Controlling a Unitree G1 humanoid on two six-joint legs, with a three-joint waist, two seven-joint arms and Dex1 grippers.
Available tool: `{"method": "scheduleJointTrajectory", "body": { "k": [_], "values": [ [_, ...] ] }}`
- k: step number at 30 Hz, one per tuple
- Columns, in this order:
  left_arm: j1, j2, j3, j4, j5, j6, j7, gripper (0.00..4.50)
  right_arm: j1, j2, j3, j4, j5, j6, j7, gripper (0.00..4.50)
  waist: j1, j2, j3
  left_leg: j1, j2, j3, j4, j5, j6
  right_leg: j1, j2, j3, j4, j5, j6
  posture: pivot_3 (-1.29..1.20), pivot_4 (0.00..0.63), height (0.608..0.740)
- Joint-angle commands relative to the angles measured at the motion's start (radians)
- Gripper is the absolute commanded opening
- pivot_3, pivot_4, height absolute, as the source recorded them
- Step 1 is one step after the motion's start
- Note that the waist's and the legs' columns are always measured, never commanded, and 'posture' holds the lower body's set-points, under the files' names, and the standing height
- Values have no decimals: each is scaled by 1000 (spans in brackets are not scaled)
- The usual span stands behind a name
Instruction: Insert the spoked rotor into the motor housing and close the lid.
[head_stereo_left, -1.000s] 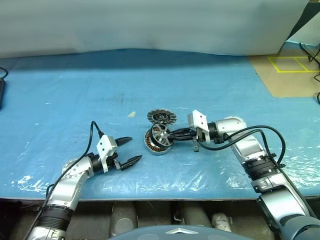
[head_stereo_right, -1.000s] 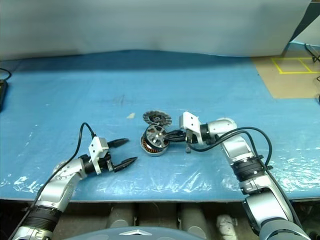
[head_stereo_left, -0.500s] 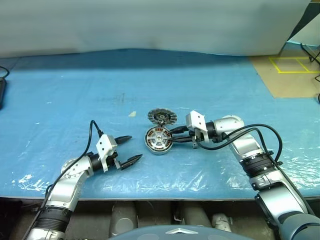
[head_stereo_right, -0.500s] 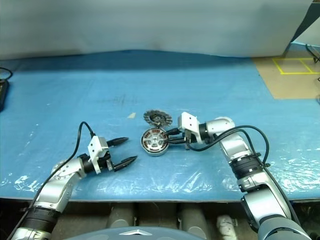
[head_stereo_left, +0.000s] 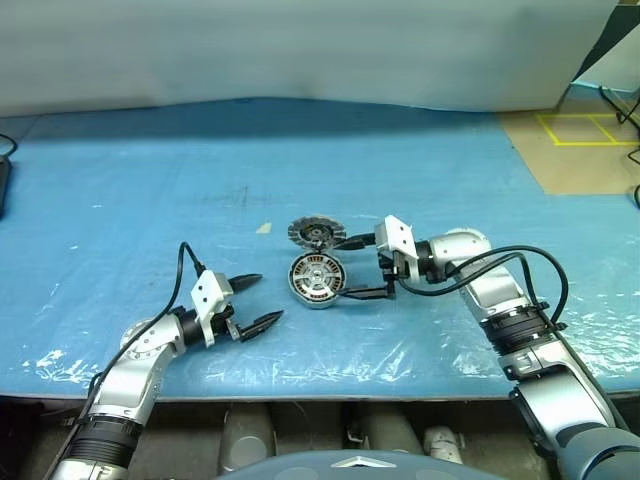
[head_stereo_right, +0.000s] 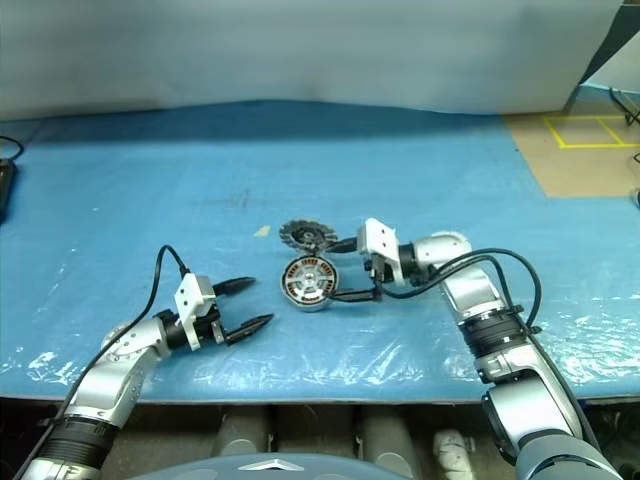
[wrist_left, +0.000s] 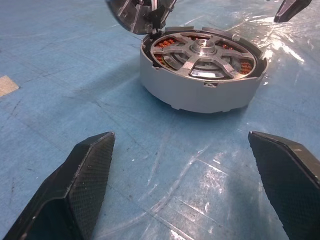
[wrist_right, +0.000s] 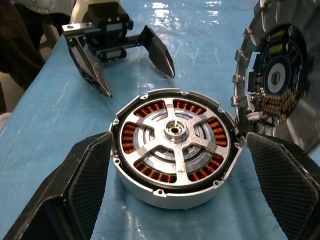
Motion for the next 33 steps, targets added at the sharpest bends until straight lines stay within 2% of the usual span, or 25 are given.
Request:
{"method": "scheduleJointTrajectory", "body": {
  "k": [1, 3, 5, 8, 17, 27, 33],
  "values": [
    [-3, 14, 28, -33, -21, -2, -4, 4500, 7, 1, -24, -44, 36, 8, 7, 4302, 0, 0, 0, 0, 0, 0, 0, 0, 0, 0, 0, 0, 0, 0, 0, 0, 150, 740],
    [-3, 13, 24, -25, -20, -7, -5, 4500, 5, 17, -16, -41, 31, 1, -5, 3882, -1, 0, 0, 0, 0, 0, 0, 0, 0, 0, 0, 0, 0, 0, 0, 0, 150, 740],
    [-3, 10, 21, -21, -17, -11, -3, 4500, 2, 40, -11, -40, 36, 9, -17, 3882, -2, 0, 0, 0, 0, 0, 0, 0, 0, 0, 0, 0, 1, 0, 0, 0, 150, 740],
    [-5, 1, 21, -21, -13, -15, 8, 4500, 5, 63, -14, -63, 60, 60, -22, 3262, -1, 0, 0, 0, 0, 0, 0, 0, -1, 0, 0, 0, 1, 0, 0, 0, 150, 740],
    [2, -12, 18, -61, -13, 2, 42, 4500, -10, 101, 8, -23, 20, 40, -42, 85, 0, 0, 0, 1, 0, 0, 0, 0, -2, 0, 0, 0, 1, 0, 0, 0, 150, 740],
    [-17, -13, 15, -46, -9, 5, 43, 4500, -30, 169, 60, 74, -95, 10, -154, 38, -2, 0, 0, 3, 0, 0, 0, 1, -5, 0, 0, 0, 1, 0, 0, 0, 150, 740],
    [-13, -16, 13, -8, -4, -24, 30, 4500, 7, 145, 88, 63, -136, 7, -172, 38, -2, -1, 0, 4, 0, 0, 0, 1, -5, 0, 0, 0, 1, 0, 0, 0, 150, 740]
  ]
}}
